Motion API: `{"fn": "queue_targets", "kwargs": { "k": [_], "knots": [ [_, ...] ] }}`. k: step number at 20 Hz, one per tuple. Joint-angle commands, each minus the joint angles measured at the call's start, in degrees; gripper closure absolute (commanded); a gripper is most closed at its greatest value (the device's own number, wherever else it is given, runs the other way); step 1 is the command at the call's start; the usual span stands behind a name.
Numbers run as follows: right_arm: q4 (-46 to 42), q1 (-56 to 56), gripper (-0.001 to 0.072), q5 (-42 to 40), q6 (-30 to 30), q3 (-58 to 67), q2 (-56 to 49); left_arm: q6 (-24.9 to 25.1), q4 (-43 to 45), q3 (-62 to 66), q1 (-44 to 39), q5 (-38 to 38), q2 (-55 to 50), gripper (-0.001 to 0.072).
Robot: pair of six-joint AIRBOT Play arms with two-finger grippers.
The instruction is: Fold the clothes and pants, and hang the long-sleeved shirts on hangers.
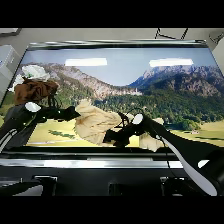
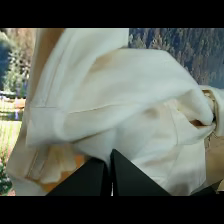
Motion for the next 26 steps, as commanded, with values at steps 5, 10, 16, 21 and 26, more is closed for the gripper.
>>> {"fn": "queue_targets", "kwargs": {
  "k": [5,10,16,21,26],
  "knots": [
    [4.1,2.5,0.0242,-10.5,3.3,0.0,-0.9,1.2,0.0,0.2,1.8,0.1,4.2,0.0684],
    [4.2,2.5,0.0677,-11.2,4.2,0.0,-0.9,1.2,0.0,0.2,3.6,0.1,5.5,0.0684],
    [-13.1,-9.0,0.0679,-2.2,-0.9,9.4,13.1,5.9,0.0,11.9,7.6,3.3,13.8,0.0685],
    [-31.4,-26.9,0.0678,-2.9,0.2,37.2,33.7,-0.7,0.0,39.1,16.9,9.1,23.6,0.0685],
    [-35.0,-31.7,0.0677,-12.2,1.0,45.8,45.4,-5.2,0.0,49.3,19.4,11.8,31.7,0.0685]
  ]
}}
